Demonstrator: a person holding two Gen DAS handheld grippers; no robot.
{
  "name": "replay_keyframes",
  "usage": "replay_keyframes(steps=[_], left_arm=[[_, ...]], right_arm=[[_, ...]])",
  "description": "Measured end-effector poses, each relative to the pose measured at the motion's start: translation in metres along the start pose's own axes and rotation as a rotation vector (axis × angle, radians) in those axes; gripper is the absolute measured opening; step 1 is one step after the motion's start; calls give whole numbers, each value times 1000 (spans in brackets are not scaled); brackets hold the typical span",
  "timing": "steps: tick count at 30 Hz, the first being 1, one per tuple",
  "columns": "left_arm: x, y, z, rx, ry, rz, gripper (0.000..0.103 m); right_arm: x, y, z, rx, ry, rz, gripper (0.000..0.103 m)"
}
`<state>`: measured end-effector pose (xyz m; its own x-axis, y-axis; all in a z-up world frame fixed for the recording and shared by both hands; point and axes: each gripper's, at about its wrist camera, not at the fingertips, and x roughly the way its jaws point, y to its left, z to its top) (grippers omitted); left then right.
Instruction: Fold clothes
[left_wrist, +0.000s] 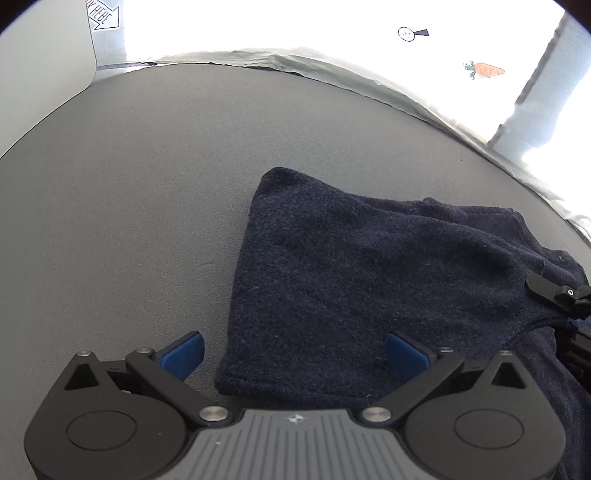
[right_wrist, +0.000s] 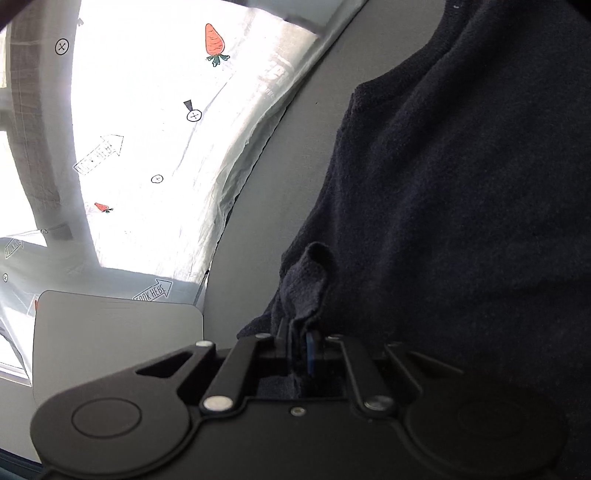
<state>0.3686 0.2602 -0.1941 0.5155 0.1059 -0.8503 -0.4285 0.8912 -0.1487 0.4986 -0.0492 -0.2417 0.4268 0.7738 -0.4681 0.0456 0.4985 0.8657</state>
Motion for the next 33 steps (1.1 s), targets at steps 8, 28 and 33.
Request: replay_keyframes(steps=[8, 28, 33], left_arm=[[-53, -42, -33, 38, -61, -73, 103], [-62, -201, -190, -30, 108, -8, 103], [-52, -196, -196, -110, 116, 50, 103]], right_arm=[[-130, -8, -2, -32, -284, -40, 7], [-265, -168, 48, 64, -113, -140, 14], [-254, -175, 56, 32, -42, -174, 39]])
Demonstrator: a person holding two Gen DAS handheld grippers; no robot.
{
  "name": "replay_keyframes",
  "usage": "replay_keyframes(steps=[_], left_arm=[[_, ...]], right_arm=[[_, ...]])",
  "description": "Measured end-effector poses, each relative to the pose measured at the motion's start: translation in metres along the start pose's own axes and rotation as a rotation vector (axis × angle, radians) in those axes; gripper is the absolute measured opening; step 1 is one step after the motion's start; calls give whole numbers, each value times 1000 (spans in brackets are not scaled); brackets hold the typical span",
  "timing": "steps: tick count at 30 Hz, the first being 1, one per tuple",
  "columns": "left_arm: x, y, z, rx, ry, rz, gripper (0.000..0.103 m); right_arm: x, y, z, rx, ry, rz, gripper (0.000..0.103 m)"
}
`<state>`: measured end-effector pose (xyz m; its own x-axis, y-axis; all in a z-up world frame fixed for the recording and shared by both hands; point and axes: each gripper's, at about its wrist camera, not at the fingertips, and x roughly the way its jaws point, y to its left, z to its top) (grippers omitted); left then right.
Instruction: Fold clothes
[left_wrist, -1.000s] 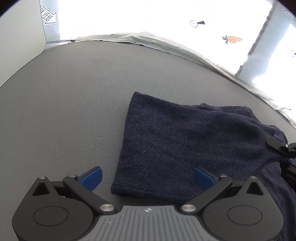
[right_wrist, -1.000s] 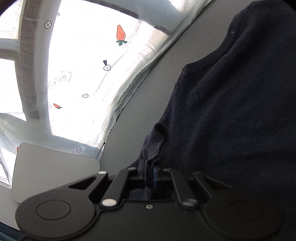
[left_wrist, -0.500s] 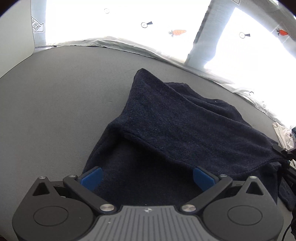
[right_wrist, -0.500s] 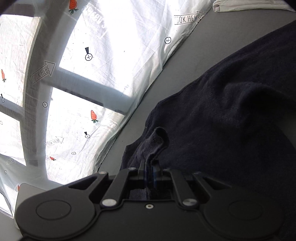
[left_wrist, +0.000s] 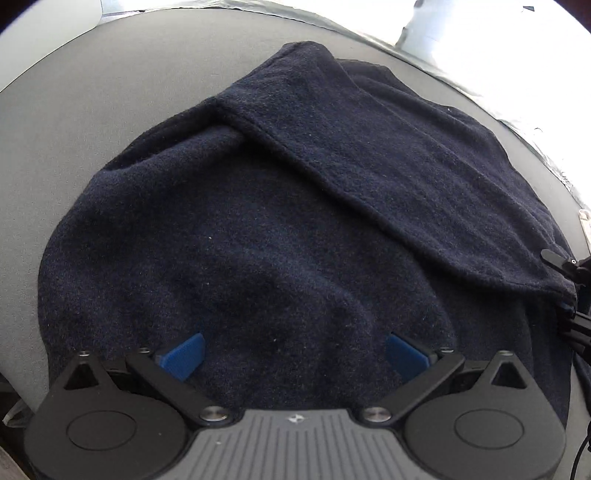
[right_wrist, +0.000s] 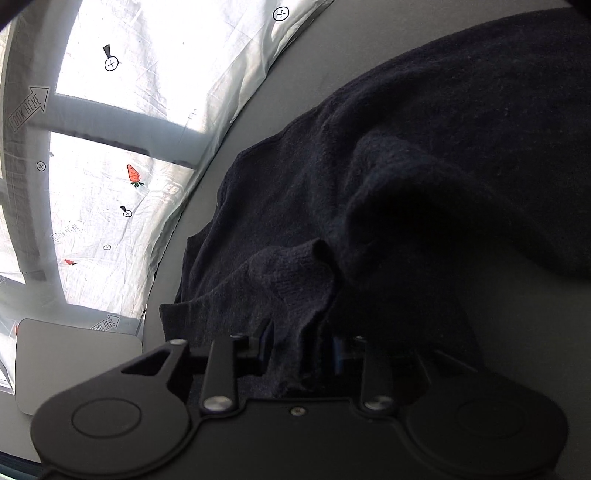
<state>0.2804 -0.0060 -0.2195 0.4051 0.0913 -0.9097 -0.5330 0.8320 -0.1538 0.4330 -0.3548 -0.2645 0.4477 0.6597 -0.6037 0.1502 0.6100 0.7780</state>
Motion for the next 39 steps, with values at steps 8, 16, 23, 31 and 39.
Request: replay_keyframes(steps=[8, 16, 23, 31, 39], left_arm=[[14, -27, 9, -6, 10, 185, 103], [11, -23, 6, -21, -10, 197, 103], [9, -20, 4, -33, -10, 207, 103], [7, -18, 6, -49, 10, 216, 103], [5, -15, 2, -37, 3, 207, 103]], right_arm=[[7, 3, 15, -85, 41, 31, 6], [-18, 36, 44, -201, -78, 120, 5], [-42, 36, 79, -236, -201, 129, 5], [-82, 15, 104, -211, -348, 86, 5], [-72, -27, 109, -207, -310, -137, 5]])
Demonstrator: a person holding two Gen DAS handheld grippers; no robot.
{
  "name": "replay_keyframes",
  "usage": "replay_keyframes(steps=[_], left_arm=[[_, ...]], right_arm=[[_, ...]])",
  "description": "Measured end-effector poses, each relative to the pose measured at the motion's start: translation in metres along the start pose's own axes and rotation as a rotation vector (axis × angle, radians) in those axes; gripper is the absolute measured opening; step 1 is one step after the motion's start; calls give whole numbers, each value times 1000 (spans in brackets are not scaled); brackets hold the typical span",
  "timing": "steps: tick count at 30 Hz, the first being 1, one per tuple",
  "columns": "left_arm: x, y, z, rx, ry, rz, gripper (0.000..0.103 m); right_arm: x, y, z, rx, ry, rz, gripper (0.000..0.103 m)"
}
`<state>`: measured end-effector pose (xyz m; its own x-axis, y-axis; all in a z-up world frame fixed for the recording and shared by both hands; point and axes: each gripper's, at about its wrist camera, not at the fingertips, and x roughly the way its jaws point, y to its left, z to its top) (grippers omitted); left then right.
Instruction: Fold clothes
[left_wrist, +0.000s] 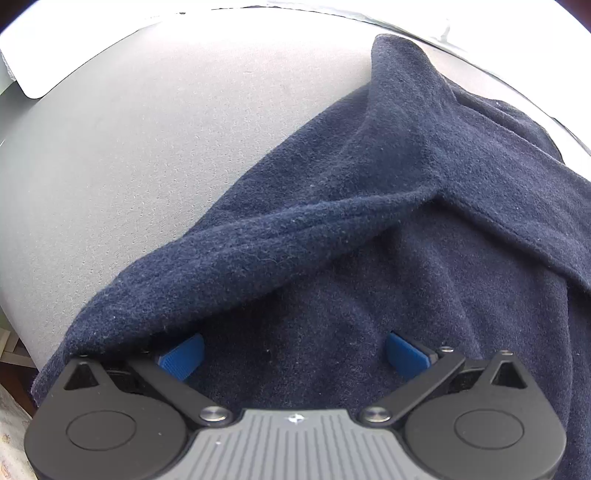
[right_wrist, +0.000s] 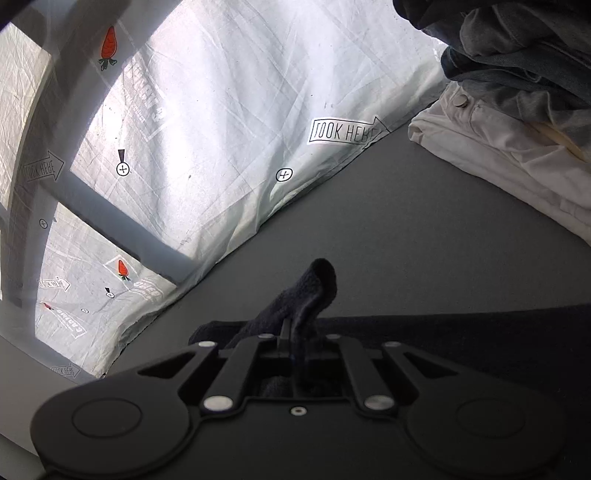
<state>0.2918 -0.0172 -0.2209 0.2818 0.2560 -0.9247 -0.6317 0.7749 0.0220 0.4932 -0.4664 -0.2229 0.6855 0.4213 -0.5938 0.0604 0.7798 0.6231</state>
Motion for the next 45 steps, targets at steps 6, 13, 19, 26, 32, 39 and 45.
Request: replay_keyframes(steps=[6, 13, 19, 26, 32, 39, 45], left_arm=[[-2, -10, -10, 9, -9, -9, 103], [-6, -23, -19, 26, 2, -15, 103], [-19, -35, -26, 151, -33, -149, 103], [-63, -43, -31, 297, -206, -374, 103], [-83, 2, -10, 225, -258, -472, 103], [-77, 97, 33, 134, -296, -425, 103], [-47, 159, 64, 152, -254, -384, 103]], right_arm=[[18, -20, -27, 23, 105, -111, 13], [0, -3, -24, -34, 94, -153, 49], [-30, 18, -30, -46, 31, -121, 91], [-58, 52, -64, -53, -22, -77, 98], [-65, 87, -112, -61, -14, -87, 103], [-56, 149, -177, -99, 49, -132, 103], [-33, 211, -235, -126, 144, -81, 102]])
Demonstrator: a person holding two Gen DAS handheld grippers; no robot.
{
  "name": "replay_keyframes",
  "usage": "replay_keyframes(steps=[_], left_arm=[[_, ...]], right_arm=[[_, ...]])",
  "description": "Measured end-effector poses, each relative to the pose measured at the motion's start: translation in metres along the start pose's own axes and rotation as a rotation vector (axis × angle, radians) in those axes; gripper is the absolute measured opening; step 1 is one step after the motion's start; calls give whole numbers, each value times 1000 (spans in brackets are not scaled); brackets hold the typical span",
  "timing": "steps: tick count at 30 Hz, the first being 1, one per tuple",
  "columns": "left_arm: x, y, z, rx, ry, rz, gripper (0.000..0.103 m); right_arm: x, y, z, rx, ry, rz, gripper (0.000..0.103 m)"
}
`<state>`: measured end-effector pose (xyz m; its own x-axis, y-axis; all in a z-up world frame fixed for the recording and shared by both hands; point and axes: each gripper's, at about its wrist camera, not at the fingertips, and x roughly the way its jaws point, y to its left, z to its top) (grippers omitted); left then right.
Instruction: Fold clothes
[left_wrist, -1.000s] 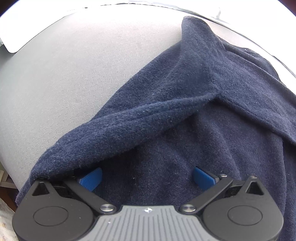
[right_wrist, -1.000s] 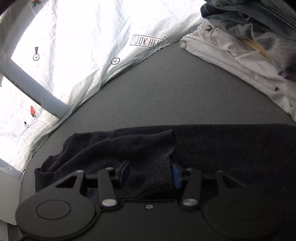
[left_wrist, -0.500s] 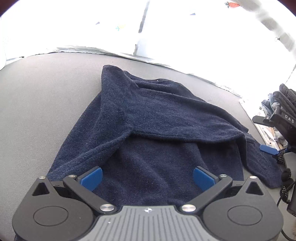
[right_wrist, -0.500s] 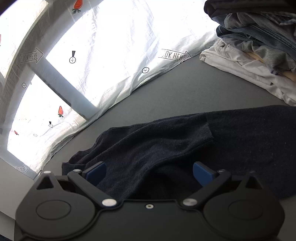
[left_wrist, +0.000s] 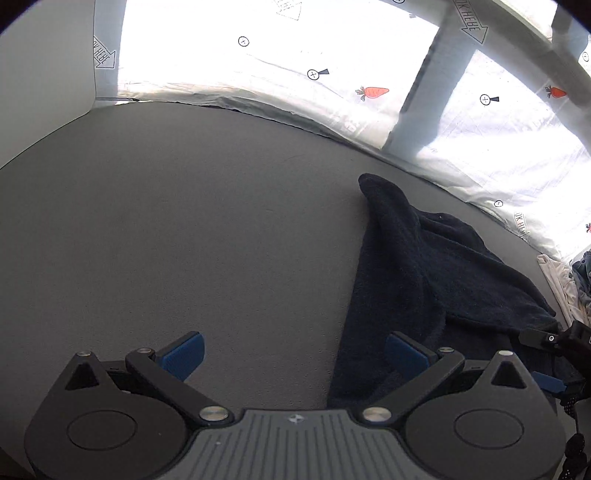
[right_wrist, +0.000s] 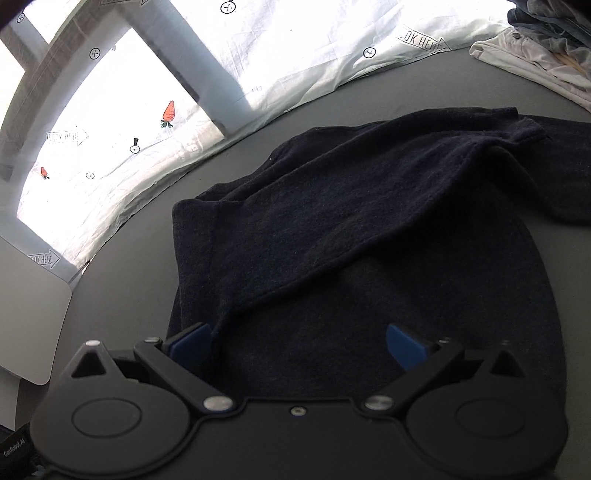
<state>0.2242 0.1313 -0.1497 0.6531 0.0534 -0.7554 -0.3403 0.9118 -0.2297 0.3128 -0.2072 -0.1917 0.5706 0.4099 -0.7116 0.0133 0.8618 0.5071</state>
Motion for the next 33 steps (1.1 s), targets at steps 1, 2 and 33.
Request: replay_keyframes(steps=[1, 2, 33], left_arm=[[3, 10, 1, 12, 15, -3, 103], [6, 17, 3, 27, 28, -4, 103], [33, 67, 6, 139, 157, -116, 103]], right_arm=[[5, 13, -8, 5, 15, 25, 102], [11, 25, -16, 9, 30, 43, 100], [29, 121, -113, -231, 186, -89, 57]])
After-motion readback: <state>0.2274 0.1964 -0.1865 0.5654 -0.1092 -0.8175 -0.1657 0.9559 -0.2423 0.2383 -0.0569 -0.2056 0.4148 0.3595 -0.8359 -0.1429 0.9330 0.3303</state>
